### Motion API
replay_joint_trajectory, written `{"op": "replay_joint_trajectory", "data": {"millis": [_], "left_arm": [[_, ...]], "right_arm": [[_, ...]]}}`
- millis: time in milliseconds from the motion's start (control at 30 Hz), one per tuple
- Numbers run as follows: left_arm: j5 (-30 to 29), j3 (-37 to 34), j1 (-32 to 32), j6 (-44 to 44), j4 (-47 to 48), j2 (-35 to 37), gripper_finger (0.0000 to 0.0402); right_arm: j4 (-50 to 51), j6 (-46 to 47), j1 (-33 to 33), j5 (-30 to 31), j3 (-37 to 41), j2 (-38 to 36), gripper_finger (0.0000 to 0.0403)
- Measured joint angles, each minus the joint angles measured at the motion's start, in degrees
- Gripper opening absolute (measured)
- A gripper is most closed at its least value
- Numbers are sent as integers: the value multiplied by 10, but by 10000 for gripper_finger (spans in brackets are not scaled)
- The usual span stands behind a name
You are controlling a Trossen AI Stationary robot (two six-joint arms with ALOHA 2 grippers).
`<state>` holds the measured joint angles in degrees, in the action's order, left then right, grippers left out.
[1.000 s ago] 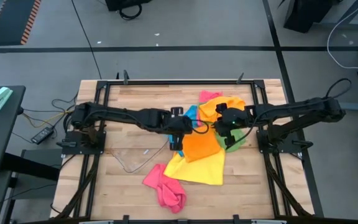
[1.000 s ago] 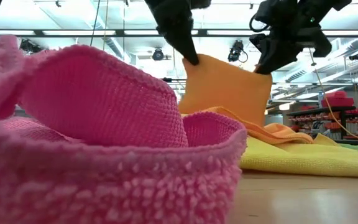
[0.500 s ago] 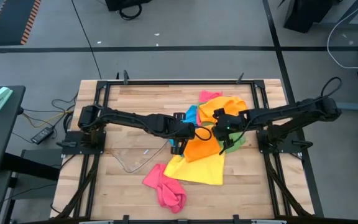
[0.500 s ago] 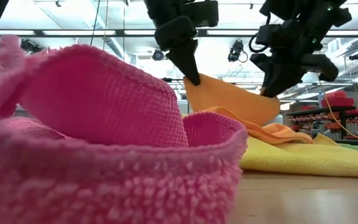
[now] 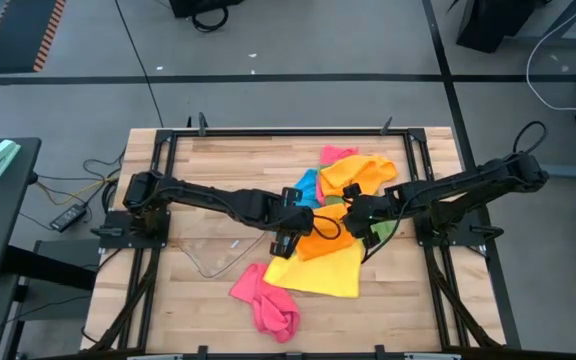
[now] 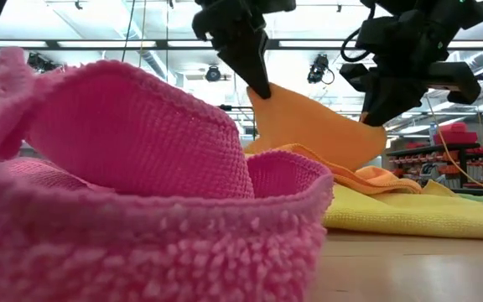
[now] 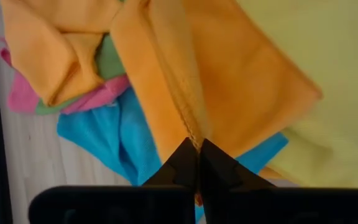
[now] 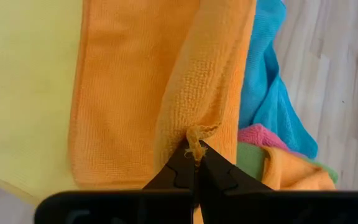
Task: Fold microfiber towels
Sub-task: Fold the left orange microfiber cloth
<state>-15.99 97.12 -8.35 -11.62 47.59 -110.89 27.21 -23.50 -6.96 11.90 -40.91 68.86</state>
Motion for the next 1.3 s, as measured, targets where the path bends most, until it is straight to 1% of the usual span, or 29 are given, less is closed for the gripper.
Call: {"op": "replay_joint_trajectory", "data": {"millis": [100, 167, 300, 500, 667, 733, 867, 1033, 1100, 1167, 1300], "left_arm": [[0, 0, -3, 5, 1, -6, 30], [1, 0, -4, 7, 3, -13, 34], [1, 1, -5, 8, -5, -22, 24], [7, 0, -5, 9, -7, -35, 14], [8, 0, -5, 20, -14, -35, 30], [19, 0, -5, 21, -11, -34, 33], [51, 1, -5, 25, -14, -44, 32], [59, 0, -11, 30, -11, -55, 30], [59, 0, -15, 30, -24, -62, 39], [58, 0, -21, 21, -18, -64, 53], [58, 0, -32, 20, -28, -63, 89]], "right_arm": [[5, 1, 0, -4, 0, 0, 7], [8, 1, 0, -21, 0, 4, 7], [10, 10, 0, -40, 0, 27, 7], [3, 25, 0, -43, 0, 70, 11], [6, 36, 0, -43, 0, 82, 35], [7, 40, 0, -43, 0, 83, 49], [12, 56, 0, -47, 0, 83, 77], [21, 81, -4, -69, 0, 83, 105], [22, 91, -9, -89, 0, 83, 110], [24, 98, -16, -101, 0, 83, 112], [33, 128, -33, -105, 0, 83, 113]]}}
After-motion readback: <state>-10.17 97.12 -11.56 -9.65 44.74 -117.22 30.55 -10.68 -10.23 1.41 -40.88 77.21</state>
